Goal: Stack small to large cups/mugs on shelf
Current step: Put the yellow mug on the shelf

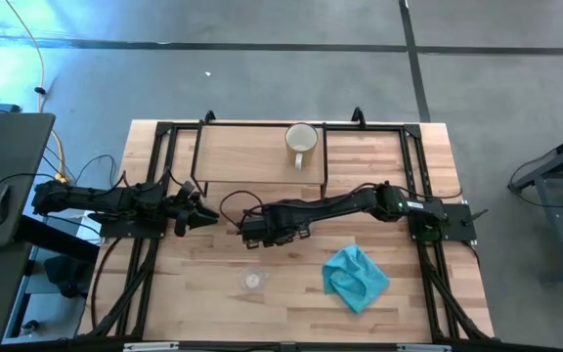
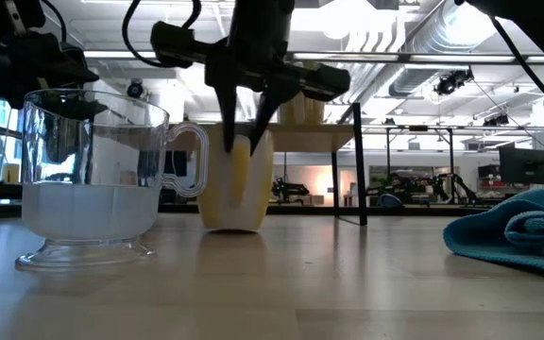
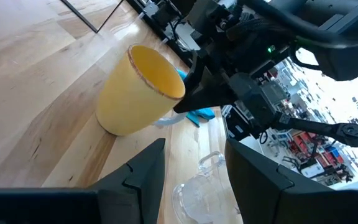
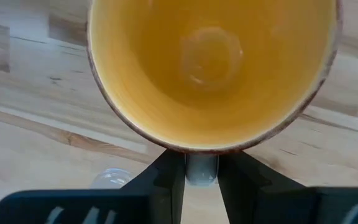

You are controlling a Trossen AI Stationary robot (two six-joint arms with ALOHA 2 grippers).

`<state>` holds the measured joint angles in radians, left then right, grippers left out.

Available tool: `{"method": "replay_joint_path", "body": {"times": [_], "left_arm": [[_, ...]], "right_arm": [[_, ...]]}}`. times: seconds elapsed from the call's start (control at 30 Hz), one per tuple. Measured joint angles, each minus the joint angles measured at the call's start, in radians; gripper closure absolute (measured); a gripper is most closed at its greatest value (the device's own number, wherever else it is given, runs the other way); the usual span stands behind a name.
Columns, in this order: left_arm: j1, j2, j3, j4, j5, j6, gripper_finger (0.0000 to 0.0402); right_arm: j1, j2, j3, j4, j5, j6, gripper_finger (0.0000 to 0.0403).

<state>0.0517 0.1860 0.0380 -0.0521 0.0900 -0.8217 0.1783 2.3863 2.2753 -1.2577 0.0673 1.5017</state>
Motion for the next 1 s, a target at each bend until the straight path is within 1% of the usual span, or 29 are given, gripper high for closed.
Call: {"method": "replay_joint_path", "body": {"times": [0.27,0.63,0.9,1.0], "left_arm": [[0.001,0.000,0.000,0.000,0.000,0.002,0.0247],[0.000,0.000,0.000,0.000,0.000,0.001,0.0247],[0.000,0.000,0.000,0.000,0.000,-0.006,0.0247],[0.000,0.000,0.000,0.000,0.000,-0.006,0.0247]], "right_arm": [[0.000,0.000,0.000,0.013,-0.001,-0.017,0.0324],[0.002,0.000,0.000,0.025,-0.032,-0.026,0.0322],[0.008,0.000,0.000,0.031,-0.034,-0.027,0.0283],[0.008,0.000,0.000,0.032,-0.033,-0.026,0.0277]]}}
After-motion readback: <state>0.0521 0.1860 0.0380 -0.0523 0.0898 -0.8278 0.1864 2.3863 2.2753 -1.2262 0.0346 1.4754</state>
